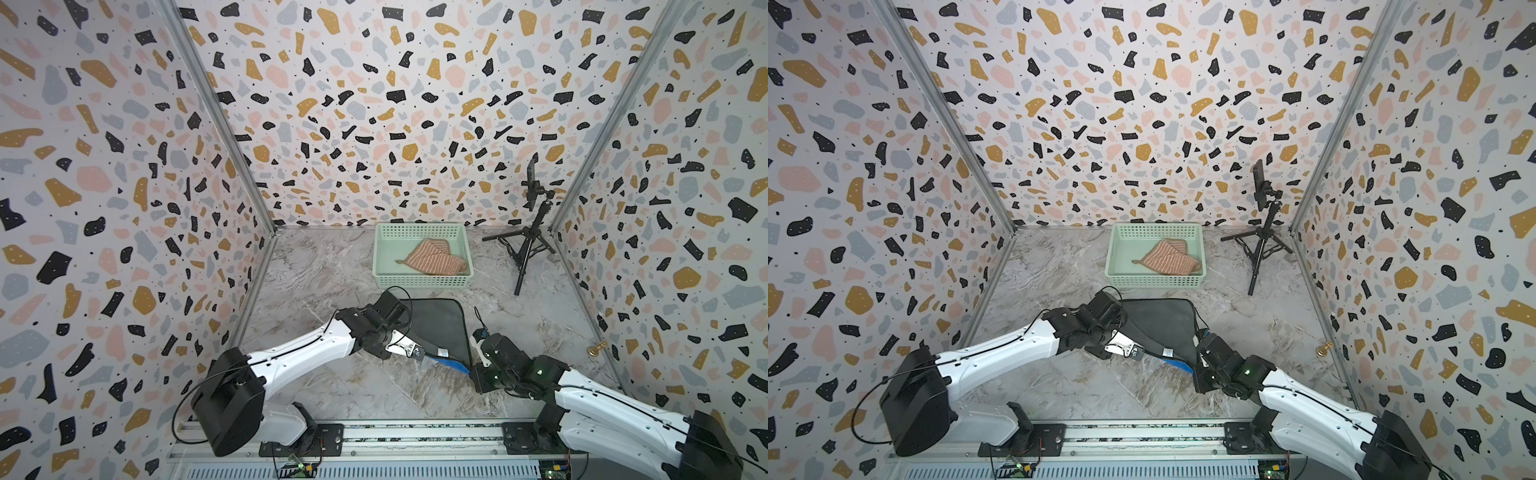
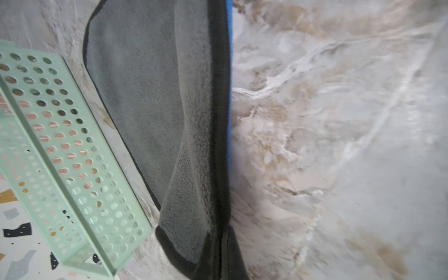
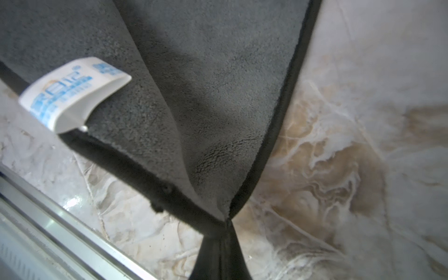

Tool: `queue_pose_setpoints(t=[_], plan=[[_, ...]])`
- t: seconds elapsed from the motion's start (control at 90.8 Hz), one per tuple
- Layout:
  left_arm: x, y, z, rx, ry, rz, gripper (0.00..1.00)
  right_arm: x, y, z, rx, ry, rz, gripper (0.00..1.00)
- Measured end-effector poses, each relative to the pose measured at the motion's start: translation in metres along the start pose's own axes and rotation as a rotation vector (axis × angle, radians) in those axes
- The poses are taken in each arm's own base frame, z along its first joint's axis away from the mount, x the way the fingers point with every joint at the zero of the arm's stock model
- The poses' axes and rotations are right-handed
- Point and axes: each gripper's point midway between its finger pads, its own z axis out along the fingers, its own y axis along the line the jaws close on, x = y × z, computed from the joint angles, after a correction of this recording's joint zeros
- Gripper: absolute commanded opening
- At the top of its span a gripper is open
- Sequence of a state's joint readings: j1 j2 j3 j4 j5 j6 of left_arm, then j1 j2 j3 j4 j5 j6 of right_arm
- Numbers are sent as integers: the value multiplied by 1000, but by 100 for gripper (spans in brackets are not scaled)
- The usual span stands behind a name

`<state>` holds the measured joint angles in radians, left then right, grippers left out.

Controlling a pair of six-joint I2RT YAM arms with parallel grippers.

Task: Fold the square dishcloth
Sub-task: Fold the cleaning item at the center of the board.

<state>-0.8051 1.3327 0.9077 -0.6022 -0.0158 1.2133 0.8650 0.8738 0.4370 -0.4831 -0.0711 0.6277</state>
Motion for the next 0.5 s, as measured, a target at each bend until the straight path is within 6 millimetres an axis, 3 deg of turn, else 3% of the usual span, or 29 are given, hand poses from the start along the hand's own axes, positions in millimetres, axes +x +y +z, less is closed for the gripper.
queue_pose_setpoints(t=[0.231,0.374,0.495], plan=[[11,-56,-41,119,-2,-86,0,2,26,-10,-44,22,-122,0],[25,-102,-34,233,33,-133,0,10,33,-5,-59,88,-161,0],[31,-119,-24,262,59,-162,0,4,42,-4,-68,103,-188,0]])
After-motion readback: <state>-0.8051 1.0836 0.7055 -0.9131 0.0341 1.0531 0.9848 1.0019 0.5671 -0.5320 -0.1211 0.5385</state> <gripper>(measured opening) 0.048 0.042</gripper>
